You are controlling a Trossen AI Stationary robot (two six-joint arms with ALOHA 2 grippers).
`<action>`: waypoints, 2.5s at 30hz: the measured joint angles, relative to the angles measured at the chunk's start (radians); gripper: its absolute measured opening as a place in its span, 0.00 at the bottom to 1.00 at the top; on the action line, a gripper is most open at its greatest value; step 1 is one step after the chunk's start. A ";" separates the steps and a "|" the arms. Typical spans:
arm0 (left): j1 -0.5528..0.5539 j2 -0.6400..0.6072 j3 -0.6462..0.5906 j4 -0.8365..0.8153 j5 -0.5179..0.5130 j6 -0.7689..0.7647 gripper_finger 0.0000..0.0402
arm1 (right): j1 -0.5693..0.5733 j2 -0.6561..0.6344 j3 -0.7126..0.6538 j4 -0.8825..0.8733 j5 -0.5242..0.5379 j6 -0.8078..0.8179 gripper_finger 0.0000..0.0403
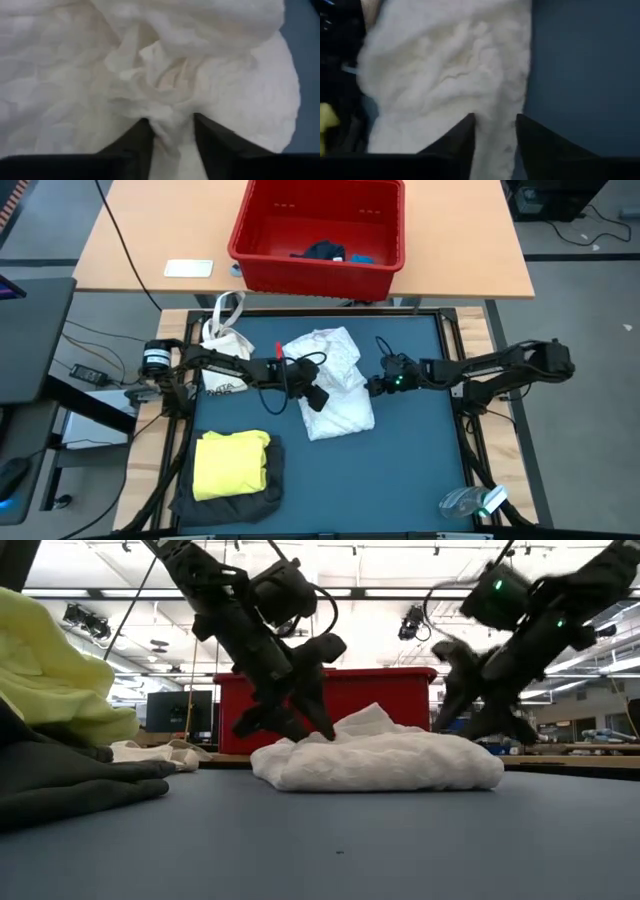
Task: Fold laundry
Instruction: Fold the white blouse
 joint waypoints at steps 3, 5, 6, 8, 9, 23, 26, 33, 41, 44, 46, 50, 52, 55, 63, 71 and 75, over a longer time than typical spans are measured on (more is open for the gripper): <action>0.000 0.000 0.000 0.007 0.027 0.014 0.17 | -0.026 0.079 0.000 0.086 -0.101 -0.037 0.25; 0.000 0.000 0.003 0.011 0.060 0.029 0.06 | -0.034 0.133 0.001 0.173 -0.175 -0.052 0.16; -0.001 0.000 0.006 0.008 0.079 0.033 0.03 | -0.035 0.153 0.001 0.215 -0.200 -0.052 0.12; -0.002 -0.010 0.019 0.006 0.126 0.049 0.03 | -0.021 0.166 0.008 0.260 -0.220 -0.034 0.04; -0.007 -0.022 0.026 0.004 0.143 0.051 0.02 | -0.007 0.162 0.016 0.263 -0.220 -0.026 0.03; -0.303 -0.219 0.134 0.048 0.313 0.124 0.02 | 0.374 -0.158 0.092 0.123 -0.564 0.045 0.01; -0.375 -0.177 0.132 0.055 0.260 0.122 0.06 | 0.473 -0.164 0.092 0.085 -0.590 0.111 0.02; -0.420 -0.087 0.132 0.061 0.192 0.079 0.22 | 0.563 -0.142 0.091 -0.037 -0.524 0.190 0.19; -0.404 -0.076 0.132 0.068 0.314 0.077 0.31 | 0.632 -0.131 0.091 -0.122 -0.547 0.302 0.36; -0.384 -0.079 0.132 0.062 0.324 0.093 0.31 | 0.633 -0.133 0.091 -0.156 -0.460 0.353 0.36; -0.361 -0.079 0.132 0.053 0.302 0.103 0.31 | 0.625 -0.133 0.091 -0.168 -0.332 0.372 0.35; -0.277 -0.079 0.132 -0.010 0.183 0.153 0.31 | 0.609 -0.132 0.091 -0.249 0.009 0.417 0.35; -0.212 -0.079 0.132 -0.044 0.138 0.155 0.31 | 0.603 -0.130 0.091 -0.297 0.152 0.444 0.35; -0.105 -0.065 0.133 -0.045 0.127 0.187 0.31 | 0.586 -0.093 0.091 -0.359 0.287 0.463 0.35; 0.079 0.095 0.132 -0.088 0.193 0.165 0.31 | 0.623 0.076 0.091 -0.255 0.076 0.508 0.31; 0.085 0.164 0.135 -0.134 0.223 0.101 0.31 | 0.876 0.109 0.272 -0.075 0.008 0.532 0.29; 0.080 0.157 0.134 -0.111 0.225 0.103 0.31 | 0.928 0.161 0.321 -0.086 -0.078 0.516 0.29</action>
